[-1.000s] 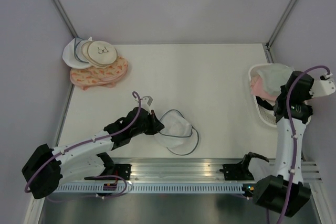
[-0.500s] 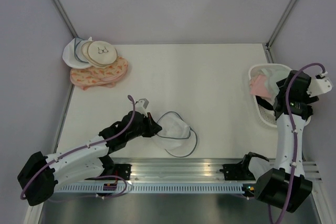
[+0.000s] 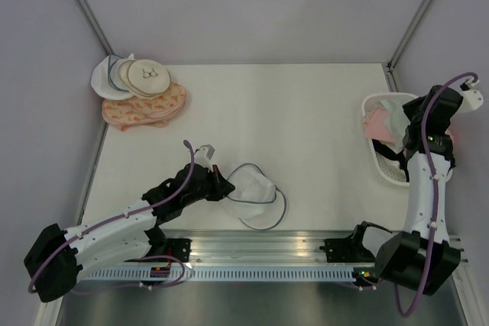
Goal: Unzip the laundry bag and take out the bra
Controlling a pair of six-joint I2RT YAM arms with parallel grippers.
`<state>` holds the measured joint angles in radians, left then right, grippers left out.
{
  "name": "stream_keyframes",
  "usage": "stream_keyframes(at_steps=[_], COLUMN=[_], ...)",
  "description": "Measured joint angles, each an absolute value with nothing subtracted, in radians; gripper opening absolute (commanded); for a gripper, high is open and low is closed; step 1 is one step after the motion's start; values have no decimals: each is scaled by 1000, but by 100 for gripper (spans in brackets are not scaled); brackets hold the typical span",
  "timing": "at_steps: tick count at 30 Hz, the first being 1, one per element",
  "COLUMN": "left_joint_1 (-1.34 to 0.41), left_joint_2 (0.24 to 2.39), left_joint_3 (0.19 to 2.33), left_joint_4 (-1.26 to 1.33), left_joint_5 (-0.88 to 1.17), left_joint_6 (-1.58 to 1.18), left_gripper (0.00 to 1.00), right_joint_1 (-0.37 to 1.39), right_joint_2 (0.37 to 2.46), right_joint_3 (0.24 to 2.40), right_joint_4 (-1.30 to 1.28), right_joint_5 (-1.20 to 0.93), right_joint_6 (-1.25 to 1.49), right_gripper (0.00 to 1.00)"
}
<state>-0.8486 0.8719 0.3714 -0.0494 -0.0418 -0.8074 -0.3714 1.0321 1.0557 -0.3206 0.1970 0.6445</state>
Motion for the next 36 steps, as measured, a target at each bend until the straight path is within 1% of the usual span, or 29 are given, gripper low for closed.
stream_keyframes(at_steps=[7,15,18,22,24,25,27,28,30,31,34,36], left_joint_1=[-849,-849,-849,-849,-849,-849,-848,-848,-848,-848,-848,-848], left_joint_2=[871,875,872,848,828,820,799,787,757,742,679,642], left_joint_3=[368,343,337,327,317,312,299,292,275,269,260,265], left_joint_4=[-47,-29,-19,-13,1,7,20,30,49,56,78,91], left_joint_5=[-42,-41,-42,-43,-46,-47,-51,-53,-64,-72,-89,-104], left_joint_6=[-813,-822,-824,-827,-834,-838,-848,-853,-864,-870,-882,-886], left_gripper=[2,2,2,2,2,2,2,2,2,2,2,2], right_joint_1=[-371,-376,-377,-378,-377,-376,-368,-357,-315,-278,-125,-17], right_joint_2=[1298,1443,1449,1338,1272,1246,1221,1219,1211,1201,1143,1099], right_joint_3=[1017,812,802,759,766,784,853,895,965,993,1022,1019], right_joint_4=[-299,-190,-130,-73,-67,-74,-95,-103,-130,-145,-194,-233], right_joint_5=[293,377,359,274,207,171,84,46,-2,-20,-48,-65], right_joint_6=[734,838,833,791,759,740,691,664,614,588,513,483], right_gripper=[0,1,0,0,11,19,25,37,46,54,57,57])
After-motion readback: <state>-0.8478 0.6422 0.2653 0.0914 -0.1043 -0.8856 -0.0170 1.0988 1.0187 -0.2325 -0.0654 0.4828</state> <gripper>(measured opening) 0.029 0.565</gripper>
